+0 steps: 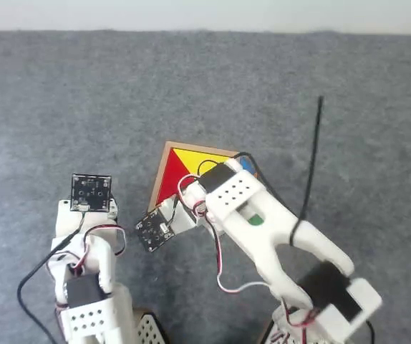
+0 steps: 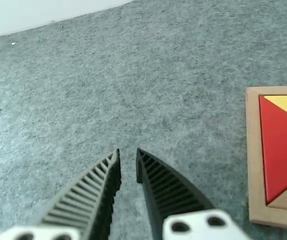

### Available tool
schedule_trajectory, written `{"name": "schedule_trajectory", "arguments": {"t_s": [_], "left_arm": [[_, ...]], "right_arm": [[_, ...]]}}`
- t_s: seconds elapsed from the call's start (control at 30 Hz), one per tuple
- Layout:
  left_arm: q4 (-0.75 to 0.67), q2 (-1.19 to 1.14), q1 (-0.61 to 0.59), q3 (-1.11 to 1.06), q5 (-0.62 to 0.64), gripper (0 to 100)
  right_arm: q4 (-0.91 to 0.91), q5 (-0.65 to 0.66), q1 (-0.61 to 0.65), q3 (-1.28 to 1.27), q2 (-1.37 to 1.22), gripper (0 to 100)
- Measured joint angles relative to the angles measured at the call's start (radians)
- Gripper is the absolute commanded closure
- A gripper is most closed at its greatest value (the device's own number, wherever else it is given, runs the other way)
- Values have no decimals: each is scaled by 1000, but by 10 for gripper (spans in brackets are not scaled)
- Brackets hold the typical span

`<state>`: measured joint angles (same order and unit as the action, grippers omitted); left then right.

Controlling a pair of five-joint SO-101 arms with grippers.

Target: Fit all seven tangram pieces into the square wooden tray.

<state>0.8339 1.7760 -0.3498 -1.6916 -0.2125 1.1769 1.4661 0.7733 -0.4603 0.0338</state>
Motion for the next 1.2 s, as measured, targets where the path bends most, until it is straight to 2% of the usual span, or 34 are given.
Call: {"name": "schedule_trajectory", "arguments": {"t_s": [0.37,0.6,1.03,1.13,1.2], "left_arm": [[0,0,0,0,0,945],[0,0,0,0,0,945],[0,0,0,0,0,945],[0,0,0,0,0,945],[0,0,0,0,0,945]], "right_arm": [[-37,83,-34,77,-86,887],[-41,104,-44,80,-100,740],[-38,100,-100,115,-98,740],[-14,-2,-124,158,-72,795],[-11,-118,-120,169,-43,863]]}}
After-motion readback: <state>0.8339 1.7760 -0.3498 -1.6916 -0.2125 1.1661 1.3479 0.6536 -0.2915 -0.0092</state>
